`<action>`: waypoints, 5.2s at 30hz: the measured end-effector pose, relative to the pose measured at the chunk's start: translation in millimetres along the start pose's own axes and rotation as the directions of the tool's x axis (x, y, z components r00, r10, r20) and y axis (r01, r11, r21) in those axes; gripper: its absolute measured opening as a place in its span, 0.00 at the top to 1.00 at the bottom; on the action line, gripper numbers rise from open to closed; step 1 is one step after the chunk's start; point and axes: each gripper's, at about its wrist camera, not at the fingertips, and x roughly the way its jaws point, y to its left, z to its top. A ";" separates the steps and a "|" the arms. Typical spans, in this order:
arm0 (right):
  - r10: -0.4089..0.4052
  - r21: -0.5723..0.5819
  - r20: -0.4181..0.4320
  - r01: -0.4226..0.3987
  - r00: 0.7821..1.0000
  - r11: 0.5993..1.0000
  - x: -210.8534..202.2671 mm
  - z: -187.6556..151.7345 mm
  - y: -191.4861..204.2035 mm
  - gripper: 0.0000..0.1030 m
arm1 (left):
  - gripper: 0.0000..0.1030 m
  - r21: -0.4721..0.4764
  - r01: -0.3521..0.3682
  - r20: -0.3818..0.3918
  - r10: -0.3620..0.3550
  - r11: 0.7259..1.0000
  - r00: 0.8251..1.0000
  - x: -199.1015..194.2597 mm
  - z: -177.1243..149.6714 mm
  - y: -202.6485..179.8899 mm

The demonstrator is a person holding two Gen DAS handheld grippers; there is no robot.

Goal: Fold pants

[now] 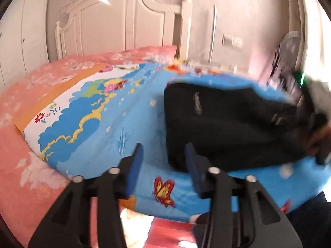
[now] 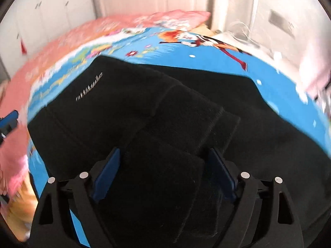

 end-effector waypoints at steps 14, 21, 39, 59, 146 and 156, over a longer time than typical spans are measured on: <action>-0.069 0.127 0.015 0.066 0.998 0.990 -6.0 -16.0 -0.3 0.16 | 0.81 -0.027 0.046 -0.366 -0.053 0.999 0.929 214.4 126.4 -49.0; -0.055 0.135 0.026 0.051 0.998 0.990 -7.1 -19.0 -2.0 0.16 | 0.69 -0.038 -0.038 -0.230 0.029 0.999 0.973 136.1 115.4 -41.6; -0.079 0.151 0.148 0.056 0.986 0.987 -34.3 15.0 2.8 0.15 | 0.45 -0.327 0.047 -0.169 -0.107 0.944 0.980 69.8 19.7 19.3; -0.181 0.163 0.049 0.171 0.982 0.972 32.0 38.2 -18.6 0.29 | 0.44 -0.516 0.244 -0.139 -0.361 0.821 0.922 84.1 -4.3 32.2; -0.363 0.226 -0.099 0.376 0.926 0.899 -134.8 -79.8 -314.4 0.23 | 0.47 0.584 0.452 -0.004 -0.554 0.675 0.833 -10.7 7.9 -455.9; -0.535 0.377 0.177 0.446 0.826 0.812 -230.7 -102.1 -244.2 0.15 | 0.73 0.215 0.385 -0.275 -0.323 0.897 0.906 90.2 3.6 -341.0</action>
